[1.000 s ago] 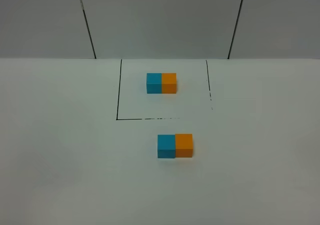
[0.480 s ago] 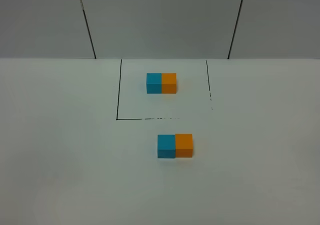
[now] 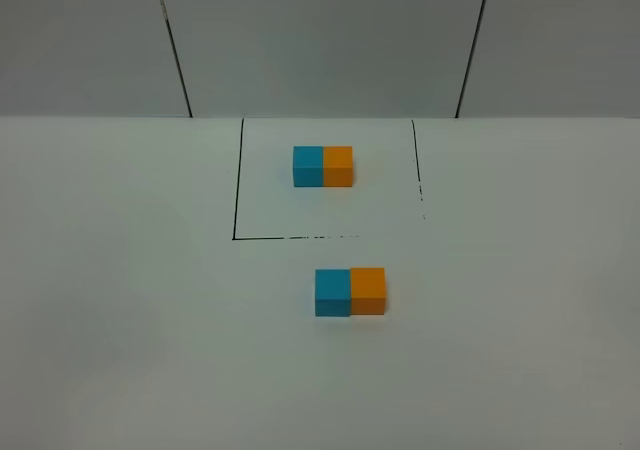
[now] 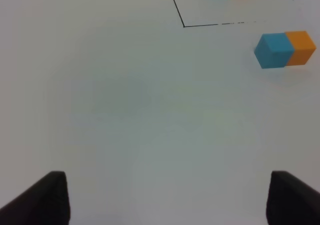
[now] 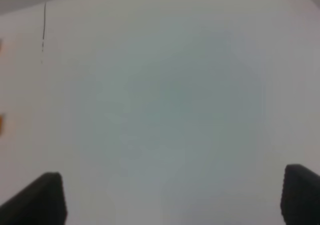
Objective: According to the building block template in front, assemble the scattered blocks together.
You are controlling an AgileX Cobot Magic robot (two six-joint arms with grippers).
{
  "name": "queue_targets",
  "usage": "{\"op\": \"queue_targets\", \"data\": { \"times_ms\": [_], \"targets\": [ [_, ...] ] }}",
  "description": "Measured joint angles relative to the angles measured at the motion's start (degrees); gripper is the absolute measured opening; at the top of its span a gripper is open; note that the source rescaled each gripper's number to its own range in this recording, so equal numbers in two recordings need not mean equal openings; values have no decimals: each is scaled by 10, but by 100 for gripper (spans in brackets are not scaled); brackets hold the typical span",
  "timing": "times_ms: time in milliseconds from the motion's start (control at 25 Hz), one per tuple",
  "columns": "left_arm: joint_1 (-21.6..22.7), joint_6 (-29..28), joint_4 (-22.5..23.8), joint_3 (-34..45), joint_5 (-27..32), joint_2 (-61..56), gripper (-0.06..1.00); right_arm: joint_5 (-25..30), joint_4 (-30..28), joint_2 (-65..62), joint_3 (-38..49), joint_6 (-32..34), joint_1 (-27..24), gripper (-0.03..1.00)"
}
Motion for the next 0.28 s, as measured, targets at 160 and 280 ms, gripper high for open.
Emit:
{"op": "queue_targets", "data": {
  "times_ms": [160, 280],
  "targets": [
    [0, 0, 0, 0, 0, 0, 67, 0, 0, 0, 0, 0, 0, 73],
    [0, 0, 0, 0, 0, 0, 67, 0, 0, 0, 0, 0, 0, 73]
  ]
}}
